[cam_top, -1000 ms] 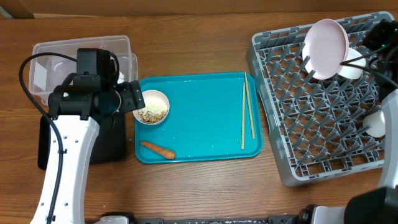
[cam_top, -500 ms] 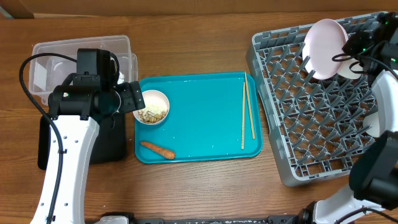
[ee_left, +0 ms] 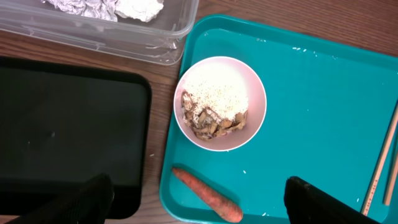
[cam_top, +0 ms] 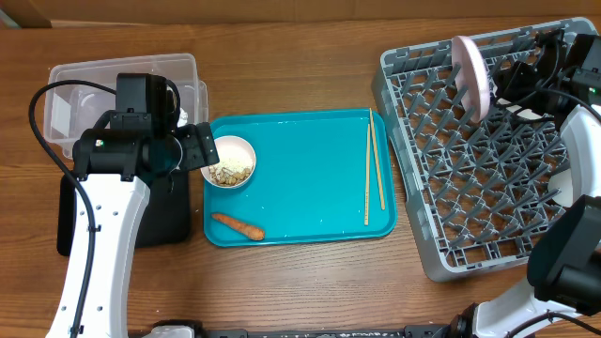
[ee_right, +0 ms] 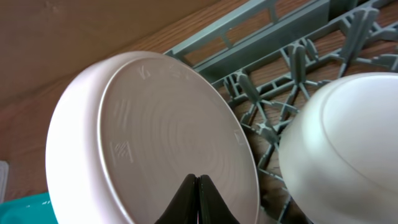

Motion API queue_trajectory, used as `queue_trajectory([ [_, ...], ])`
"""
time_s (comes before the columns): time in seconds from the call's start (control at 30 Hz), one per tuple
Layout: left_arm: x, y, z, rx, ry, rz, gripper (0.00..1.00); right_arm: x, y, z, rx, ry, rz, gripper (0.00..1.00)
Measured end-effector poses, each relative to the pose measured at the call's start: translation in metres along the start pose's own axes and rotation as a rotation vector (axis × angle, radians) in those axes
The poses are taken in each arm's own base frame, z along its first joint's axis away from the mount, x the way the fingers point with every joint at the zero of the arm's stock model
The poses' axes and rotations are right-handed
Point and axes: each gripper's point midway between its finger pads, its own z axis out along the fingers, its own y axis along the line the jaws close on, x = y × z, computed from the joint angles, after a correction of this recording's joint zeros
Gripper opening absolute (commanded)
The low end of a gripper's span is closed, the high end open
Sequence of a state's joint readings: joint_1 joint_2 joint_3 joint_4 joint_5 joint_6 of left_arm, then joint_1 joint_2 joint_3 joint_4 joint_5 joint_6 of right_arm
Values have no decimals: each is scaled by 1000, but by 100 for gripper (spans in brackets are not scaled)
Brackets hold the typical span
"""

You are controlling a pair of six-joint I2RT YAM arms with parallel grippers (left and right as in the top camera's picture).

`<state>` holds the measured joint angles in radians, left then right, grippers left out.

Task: Sort waste into correct bins and load items into the dishwasher
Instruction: 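Release the plate and raise the right gripper over the rack, then grasp the rim of the rice bowl with the left gripper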

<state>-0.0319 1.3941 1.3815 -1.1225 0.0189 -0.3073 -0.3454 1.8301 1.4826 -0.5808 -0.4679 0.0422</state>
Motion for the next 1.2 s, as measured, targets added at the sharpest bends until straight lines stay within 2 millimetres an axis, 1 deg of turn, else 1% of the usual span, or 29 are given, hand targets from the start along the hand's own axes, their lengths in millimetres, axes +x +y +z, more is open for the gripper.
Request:
queue_trajectory([
  [0.27,0,0,0,0,0,0,90,1,3,0,-15,6,-11,4],
  [0.3,0,0,0,0,0,0,89,2,3,0,-17,7,-12,7],
  [0.33,0,0,0,0,0,0,90,2,3,0,-18,8,-12,13],
  [0.4,0,0,0,0,0,0,90,2,3,0,-19,9,-9,33],
  [0.5,1,0,0,-1,3,0,90,-1,4,-6,-7,-3,-18,45],
  [0.57,2,1,0,-4,9,0,91,-7,8,-17,7,-28,-31,47],
  [0.6,4,1,0,-5,15,0,91,-12,14,-30,18,-52,-45,47],
  [0.63,4,2,0,-7,17,0,91,-15,17,-37,20,-63,-51,47],
  [0.67,6,3,0,-12,23,0,91,-17,23,-48,22,-77,-60,47],
  [0.7,7,4,0,-17,28,0,91,-18,33,-63,22,-90,-70,47],
  [0.73,9,5,0,-23,34,-1,93,-19,41,-73,20,-102,-80,47],
  [0.8,9,6,0,-30,35,0,93,-14,67,-95,3,-112,-113,48],
  [0.87,9,6,0,-32,33,0,93,0,94,-107,-22,-86,-144,48],
  [0.9,8,6,0,-31,32,0,93,9,107,-109,-37,-61,-161,47],
  [0.97,7,5,0,-25,25,0,93,36,128,-105,-52,28,-181,48],
  [1.03,4,2,0,-13,15,1,93,66,139,-97,-39,139,-200,49],
  [1.13,0,-6,4,8,6,16,92,107,148,-85,5,290,-241,54],
  [1.17,0,-11,7,16,10,26,92,117,151,-82,14,328,-256,58],
  [1.2,0,-16,12,21,17,38,92,127,155,-79,20,363,-271,59],
])
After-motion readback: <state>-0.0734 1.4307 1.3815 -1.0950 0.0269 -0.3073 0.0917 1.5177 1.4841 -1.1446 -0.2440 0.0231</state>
